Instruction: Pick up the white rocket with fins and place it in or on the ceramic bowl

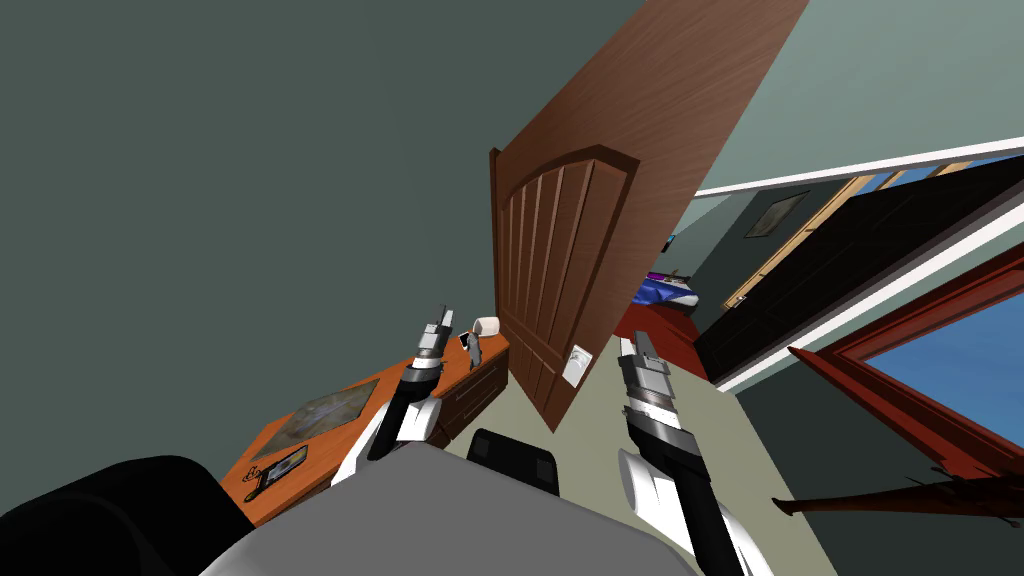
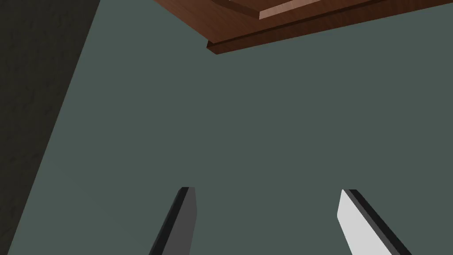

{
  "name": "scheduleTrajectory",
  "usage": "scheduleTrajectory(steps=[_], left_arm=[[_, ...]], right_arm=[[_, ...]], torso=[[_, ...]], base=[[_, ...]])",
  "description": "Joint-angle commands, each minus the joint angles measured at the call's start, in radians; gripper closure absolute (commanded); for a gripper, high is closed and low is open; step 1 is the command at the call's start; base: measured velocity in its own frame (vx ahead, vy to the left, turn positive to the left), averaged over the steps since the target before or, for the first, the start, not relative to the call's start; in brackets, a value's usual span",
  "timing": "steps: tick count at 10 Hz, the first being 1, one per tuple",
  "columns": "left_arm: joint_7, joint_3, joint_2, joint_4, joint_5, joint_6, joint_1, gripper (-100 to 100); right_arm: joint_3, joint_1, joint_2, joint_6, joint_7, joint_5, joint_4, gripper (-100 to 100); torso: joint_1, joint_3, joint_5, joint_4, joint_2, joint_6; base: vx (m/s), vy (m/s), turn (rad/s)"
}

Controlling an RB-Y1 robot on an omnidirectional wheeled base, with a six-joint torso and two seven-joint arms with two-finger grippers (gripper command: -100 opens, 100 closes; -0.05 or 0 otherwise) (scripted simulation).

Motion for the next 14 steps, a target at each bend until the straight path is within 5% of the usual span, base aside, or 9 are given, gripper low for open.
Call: scheduleTrajectory(steps=[1, 7, 11, 14], left_arm=[[-0.009, 0.000, 0.033, 0.012, -0.004, -0.003, -0.008, -100], [-0.106, 0.000, 0.148, 0.140, -0.048, -0.037, -0.095, -100], [-0.218, -0.001, 0.186, 0.271, -0.093, -0.074, -0.189, -100], [-0.250, -0.001, 0.192, 0.330, -0.106, -0.084, -0.215, -100]], right_arm=[[0.000, 0.000, 0.000, 0.000, 0.000, 0.000, 0.000, 0], [0.000, 0.000, 0.000, 0.000, 0.000, 0.000, 0.000, 0], [0.000, 0.000, 0.000, 0.000, 0.000, 0.000, 0.000, 0], [0.000, 0.000, 0.000, 0.000, 0.000, 0.000, 0.000, 0]], torso=[[0.000, 0.000, 0.000, 0.000, 0.000, 0.000], [0.003, 0.003, 0.001, 0.001, 0.005, 0.000], [0.003, 0.004, 0.001, 0.001, 0.006, 0.000], [0.002, 0.002, 0.001, 0.001, 0.003, 0.000]], base=[[-0.015, 0.003, 0.002], [-0.063, 0.031, 0.006], [-0.100, 0.048, 0.011], [-0.046, 0.028, 0.007]])
